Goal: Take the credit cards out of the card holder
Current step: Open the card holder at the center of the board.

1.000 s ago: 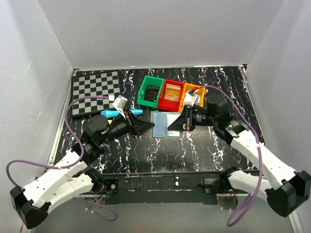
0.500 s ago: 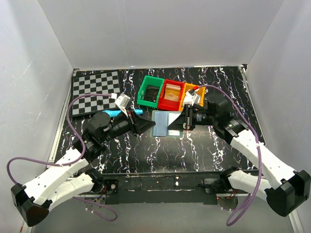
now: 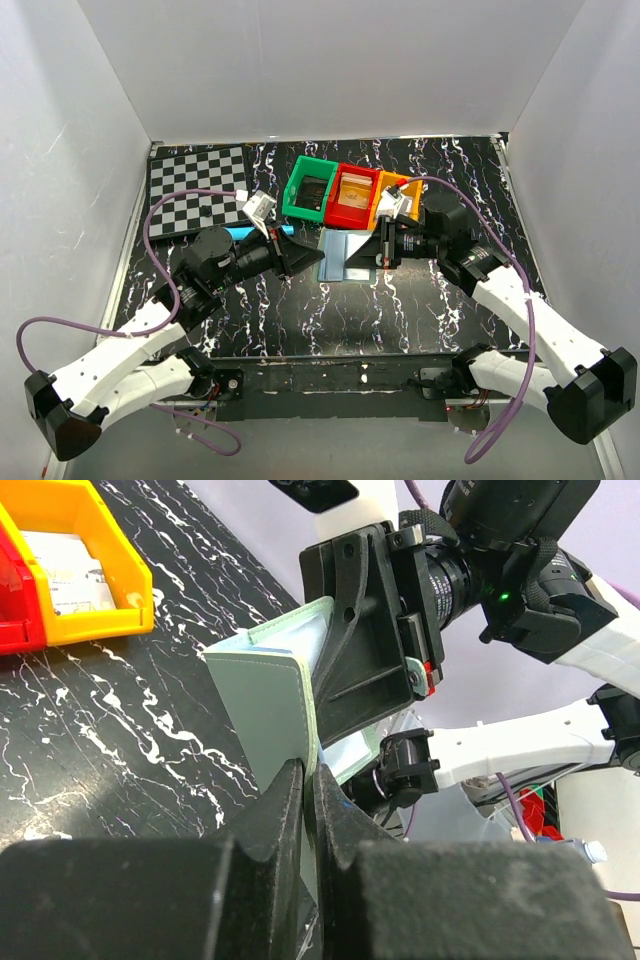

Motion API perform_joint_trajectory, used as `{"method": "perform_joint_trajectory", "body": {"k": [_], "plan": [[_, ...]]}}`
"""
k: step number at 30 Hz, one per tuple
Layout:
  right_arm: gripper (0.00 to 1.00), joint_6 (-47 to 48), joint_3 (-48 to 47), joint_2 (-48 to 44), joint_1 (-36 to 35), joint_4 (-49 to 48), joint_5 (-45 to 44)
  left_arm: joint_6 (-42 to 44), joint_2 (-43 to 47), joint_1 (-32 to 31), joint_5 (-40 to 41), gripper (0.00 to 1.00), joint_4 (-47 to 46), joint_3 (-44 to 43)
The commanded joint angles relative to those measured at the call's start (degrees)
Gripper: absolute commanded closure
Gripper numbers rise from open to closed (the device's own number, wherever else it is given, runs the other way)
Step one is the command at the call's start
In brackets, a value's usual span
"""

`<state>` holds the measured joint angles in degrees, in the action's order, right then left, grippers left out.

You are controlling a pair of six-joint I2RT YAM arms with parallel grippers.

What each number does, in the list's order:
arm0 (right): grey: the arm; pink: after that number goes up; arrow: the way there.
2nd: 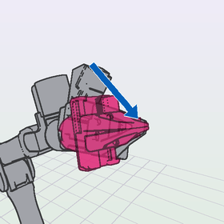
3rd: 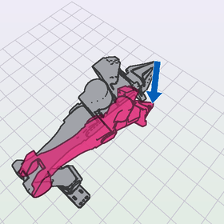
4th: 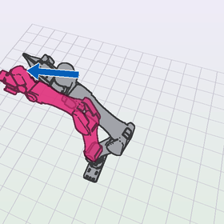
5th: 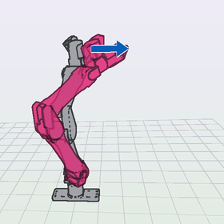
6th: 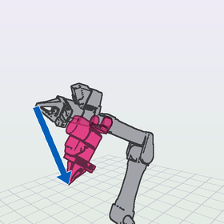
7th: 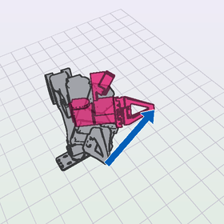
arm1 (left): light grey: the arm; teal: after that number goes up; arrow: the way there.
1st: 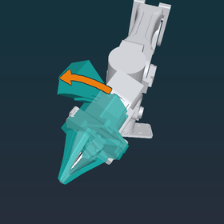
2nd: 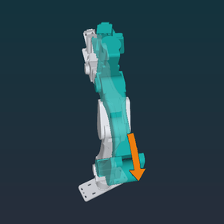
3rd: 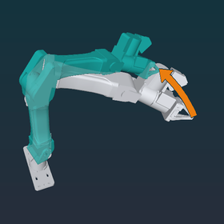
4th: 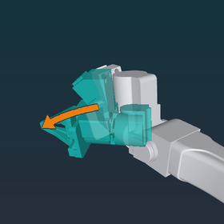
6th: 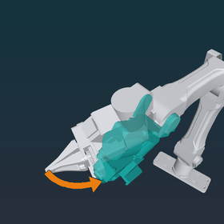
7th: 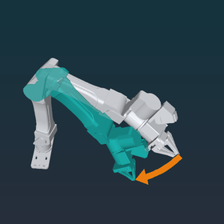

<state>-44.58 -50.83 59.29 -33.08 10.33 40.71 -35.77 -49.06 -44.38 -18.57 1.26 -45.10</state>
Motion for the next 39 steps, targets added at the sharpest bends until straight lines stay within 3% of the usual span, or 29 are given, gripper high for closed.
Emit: {"method": "perform_joint_trajectory", "body": {"k": [1,3,12,20,25,31,33,35,36,39], "plan": [[0.99,0.89,-1.90,-1.63,-0.32,-1.80,2.01,0.70,1.68,-0.44,0.72,1.00,0.50,-0.17],[0.96,1.07,-2.08,-1.72,-0.32,-1.54,2.01,0.53,1.86,-0.44,1.07,1.00,0.76,0.01],[0.57,1.07,-2.00,-2.51,0.21,-1.63,2.62,0.87,2.65,-0.44,2.40,1.00,2.34,-0.68],[0.46,-3.14,0.38,-2.95,2.14,-7.77,5.08,1.84,1.16,-0.44,2.31,1.00,6.82,-5.08],[0.45,-4.37,0.99,-2.16,2.67,-9.26,6.05,2.37,-0.51,-0.44,1.61,1.00,9.73,-8.94],[0.48,-5.70,1.52,-1.28,2.67,-11.30,6.49,1.41,-1.57,-0.44,2.66,1.00,10.78,-10.44],[0.63,-5.61,1.70,-0.93,2.67,-11.03,6.49,0.88,-1.65,-0.44,3.97,1.00,11.48,-10.97],[0.94,-5.78,1.96,-0.58,2.76,-10.77,6.23,0.70,-1.57,-0.44,5.20,1.00,12.36,-11.76],[0.99,-5.78,1.96,-0.23,2.76,-10.77,6.23,0.70,-1.65,-0.44,5.56,1.00,12.80,-12.02],[0.99,-5.70,1.79,0.65,2.76,-10.42,5.61,0.70,-2.01,-0.44,5.74,1.00,13.77,-13.17]]}}
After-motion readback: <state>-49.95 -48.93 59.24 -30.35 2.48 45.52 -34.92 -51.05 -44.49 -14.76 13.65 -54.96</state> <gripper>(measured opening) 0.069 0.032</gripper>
